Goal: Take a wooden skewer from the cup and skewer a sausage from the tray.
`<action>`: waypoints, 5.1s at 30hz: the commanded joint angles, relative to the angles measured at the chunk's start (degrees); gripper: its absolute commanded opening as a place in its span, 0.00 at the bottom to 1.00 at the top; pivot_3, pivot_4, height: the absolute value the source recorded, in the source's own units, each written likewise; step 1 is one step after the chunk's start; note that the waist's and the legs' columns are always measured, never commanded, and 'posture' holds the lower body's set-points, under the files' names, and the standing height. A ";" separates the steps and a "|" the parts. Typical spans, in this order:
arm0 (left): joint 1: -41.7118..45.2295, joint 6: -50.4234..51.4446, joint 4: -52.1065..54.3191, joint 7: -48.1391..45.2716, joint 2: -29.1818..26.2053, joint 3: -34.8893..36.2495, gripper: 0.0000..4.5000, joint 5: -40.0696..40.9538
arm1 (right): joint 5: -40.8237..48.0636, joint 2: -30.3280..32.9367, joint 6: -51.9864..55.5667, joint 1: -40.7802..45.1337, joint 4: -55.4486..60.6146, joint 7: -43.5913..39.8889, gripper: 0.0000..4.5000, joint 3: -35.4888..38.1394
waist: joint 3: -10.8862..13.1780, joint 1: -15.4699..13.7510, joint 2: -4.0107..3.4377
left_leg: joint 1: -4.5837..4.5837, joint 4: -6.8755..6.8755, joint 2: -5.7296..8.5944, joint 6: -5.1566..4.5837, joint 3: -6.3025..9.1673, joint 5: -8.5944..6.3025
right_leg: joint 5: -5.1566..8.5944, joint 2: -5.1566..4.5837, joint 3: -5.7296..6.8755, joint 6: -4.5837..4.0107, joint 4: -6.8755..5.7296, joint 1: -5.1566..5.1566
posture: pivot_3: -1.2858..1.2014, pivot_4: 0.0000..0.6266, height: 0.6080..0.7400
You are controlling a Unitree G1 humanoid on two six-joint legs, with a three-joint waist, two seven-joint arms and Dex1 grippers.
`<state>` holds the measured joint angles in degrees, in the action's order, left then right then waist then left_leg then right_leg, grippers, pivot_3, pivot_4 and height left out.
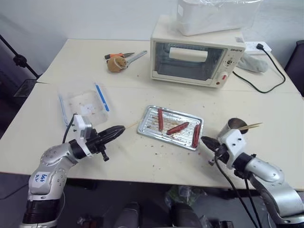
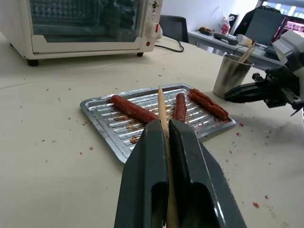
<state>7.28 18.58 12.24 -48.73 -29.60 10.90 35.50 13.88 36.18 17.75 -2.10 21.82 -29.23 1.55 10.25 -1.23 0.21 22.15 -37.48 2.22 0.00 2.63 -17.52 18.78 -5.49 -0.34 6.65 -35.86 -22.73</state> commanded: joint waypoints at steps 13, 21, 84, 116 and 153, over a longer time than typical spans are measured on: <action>-0.42 -1.33 4.50 2.02 1.26 -1.17 0.00 -0.99 | -4.80 -4.77 -1.16 8.83 -4.75 -1.89 0.01 -5.17 | 0.00 0.26 0.00 | -0.03 0.00 0.00 0.02 0.00 0.03 | 0.00 0.03 0.01 0.00 -0.05 0.00 | 0.52 0.24 1.00; -1.16 -1.43 5.31 2.46 1.49 -1.33 0.00 -1.20 | -1.36 -5.89 4.58 9.67 -0.29 -1.67 0.01 -2.44 | 0.00 0.51 0.00 | -0.03 -0.01 0.01 0.03 0.02 0.03 | 0.00 0.02 0.01 0.00 -0.06 -0.01 | 0.52 0.24 1.00; -1.97 -1.46 6.35 2.87 1.37 -2.80 0.00 -1.95 | 2.85 -11.10 32.42 16.70 2.47 10.91 0.47 -7.09 | -0.03 1.39 0.00 | -0.02 0.10 0.00 0.03 -0.01 0.05 | 0.00 0.02 -0.01 0.00 -0.12 -0.12 | 0.52 0.24 1.00; -0.72 -2.08 5.26 2.79 1.93 -3.12 0.00 -2.59 | -0.33 -12.25 19.35 16.18 -4.02 5.89 0.23 -6.40 | -0.03 1.40 0.00 | -0.03 0.09 0.02 0.03 -0.02 0.06 | 0.00 0.04 -0.01 0.00 -0.13 -0.10 | 0.52 0.24 1.00; 3.97 8.26 3.36 -11.20 -6.28 -4.82 0.00 4.71 | -23.09 6.73 -54.98 19.20 -17.32 -7.41 0.03 -6.20 | -0.02 1.43 0.02 | -0.07 0.00 0.01 0.02 -0.15 0.09 | 0.00 0.07 0.04 0.00 -0.19 -0.09 | 0.52 0.24 1.00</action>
<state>10.71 26.30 14.61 -59.39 -35.60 6.02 38.68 -9.16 43.48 -35.30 17.47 2.69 -37.81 -4.49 10.23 0.20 0.23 22.08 -37.49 2.23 0.02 2.48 -17.43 18.78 -5.43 -0.30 6.65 -36.05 -22.82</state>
